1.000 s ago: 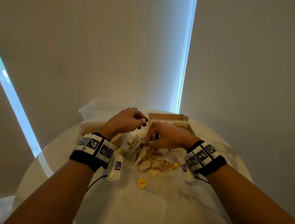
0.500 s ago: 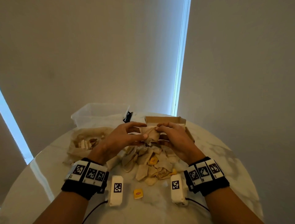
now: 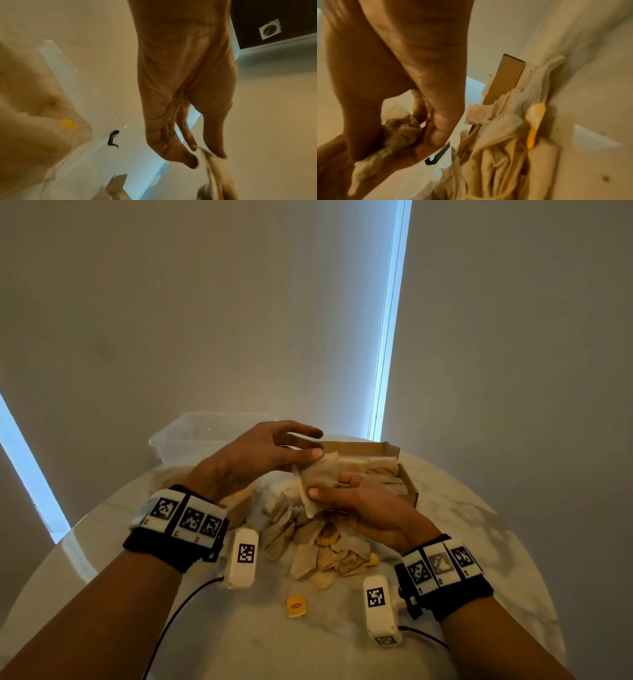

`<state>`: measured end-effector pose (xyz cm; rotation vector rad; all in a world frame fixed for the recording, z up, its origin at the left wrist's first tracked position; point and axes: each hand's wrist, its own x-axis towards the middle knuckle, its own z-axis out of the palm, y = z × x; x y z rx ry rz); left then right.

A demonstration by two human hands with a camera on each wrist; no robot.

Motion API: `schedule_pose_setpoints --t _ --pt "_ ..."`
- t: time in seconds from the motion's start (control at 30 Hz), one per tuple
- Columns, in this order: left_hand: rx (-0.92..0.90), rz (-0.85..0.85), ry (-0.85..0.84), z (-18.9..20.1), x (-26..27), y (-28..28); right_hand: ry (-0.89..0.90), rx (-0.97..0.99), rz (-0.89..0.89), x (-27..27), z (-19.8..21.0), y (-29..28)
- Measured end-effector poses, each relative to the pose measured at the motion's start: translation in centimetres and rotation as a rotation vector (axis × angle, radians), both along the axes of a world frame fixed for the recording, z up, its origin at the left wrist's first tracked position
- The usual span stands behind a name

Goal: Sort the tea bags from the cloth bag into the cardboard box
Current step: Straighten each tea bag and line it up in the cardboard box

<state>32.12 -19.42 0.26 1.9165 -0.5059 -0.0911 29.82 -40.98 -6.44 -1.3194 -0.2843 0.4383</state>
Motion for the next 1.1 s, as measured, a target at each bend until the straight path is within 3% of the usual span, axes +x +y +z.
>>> schedule_pose_setpoints --t 0.13,0.27,0.4,0.6,0.77,0.97,1.1 --pt "-0.042 0.07 0.073 -2.5 -0.4 -0.1 0.023 0.125 -0.064 -0.1 -0.1 0.3" --pt "-0.215 0.137 0.112 -4.3 -1.2 -0.1 0.059 0.063 -0.077 -0.4 -0.2 0.7" --pt "-0.194 0.122 0.112 -5.3 -1.6 0.7 0.084 0.028 -0.048 -0.4 -0.2 0.9" --pt "-0.264 0.27 0.087 -6.3 -1.7 1.7 0.144 -0.033 -0.084 -0.5 -0.3 1.3" --pt "-0.193 0.182 0.244 -6.0 -2.2 0.9 0.178 0.107 -0.191 -0.4 -0.2 1.1" --pt "-0.296 0.173 0.157 -5.9 -2.4 1.0 0.148 0.191 -0.163 -0.5 -0.1 1.3" --pt "-0.325 0.17 0.185 -5.8 -2.2 1.1 0.149 0.241 -0.106 -0.5 0.4 0.8"
